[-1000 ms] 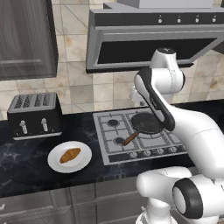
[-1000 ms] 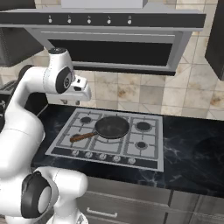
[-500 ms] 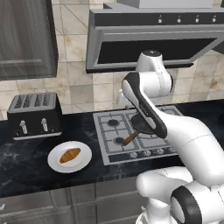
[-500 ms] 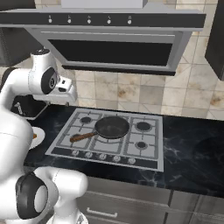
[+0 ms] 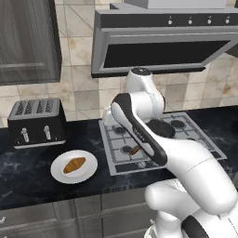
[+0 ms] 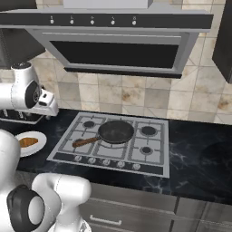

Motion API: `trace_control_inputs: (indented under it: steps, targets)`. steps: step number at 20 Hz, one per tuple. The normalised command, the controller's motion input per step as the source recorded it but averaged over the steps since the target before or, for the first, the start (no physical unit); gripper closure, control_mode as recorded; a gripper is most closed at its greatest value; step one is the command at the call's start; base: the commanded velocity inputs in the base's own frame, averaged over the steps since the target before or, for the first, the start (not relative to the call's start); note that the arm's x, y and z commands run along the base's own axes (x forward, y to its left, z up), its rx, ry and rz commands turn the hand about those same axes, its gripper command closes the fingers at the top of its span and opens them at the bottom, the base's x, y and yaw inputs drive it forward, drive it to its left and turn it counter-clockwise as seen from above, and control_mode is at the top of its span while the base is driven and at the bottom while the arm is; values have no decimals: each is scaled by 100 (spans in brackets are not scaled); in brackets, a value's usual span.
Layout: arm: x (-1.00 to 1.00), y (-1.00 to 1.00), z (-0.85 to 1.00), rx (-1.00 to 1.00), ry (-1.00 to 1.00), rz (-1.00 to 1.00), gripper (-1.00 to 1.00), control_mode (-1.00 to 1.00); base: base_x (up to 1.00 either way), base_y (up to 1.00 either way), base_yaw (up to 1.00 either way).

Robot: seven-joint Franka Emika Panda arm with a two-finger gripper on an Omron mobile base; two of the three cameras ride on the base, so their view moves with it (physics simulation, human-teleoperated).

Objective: Pick the croissant and place it on the pan. Then turn on the stove to warm the croissant.

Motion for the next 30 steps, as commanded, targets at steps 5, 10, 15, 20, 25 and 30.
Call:
trace_control_inputs:
  steps: [5, 10, 15, 20, 25, 30]
  targets:
    - [-1, 60, -24, 4, 2, 0, -100, -100, 0, 0, 0]
    - [6, 39, -34, 0, 7, 0, -100, -100, 0, 0, 0]
    - [15, 53, -41, 0, 13, 0, -100, -100, 0, 0, 0]
    - [8, 41, -15, 0, 7, 0, -100, -100, 0, 0, 0]
    - [0, 28, -10, 1, 11, 0, -100, -100, 0, 0, 0]
    - [0, 25, -19, 0, 15, 0, -100, -100, 0, 0, 0]
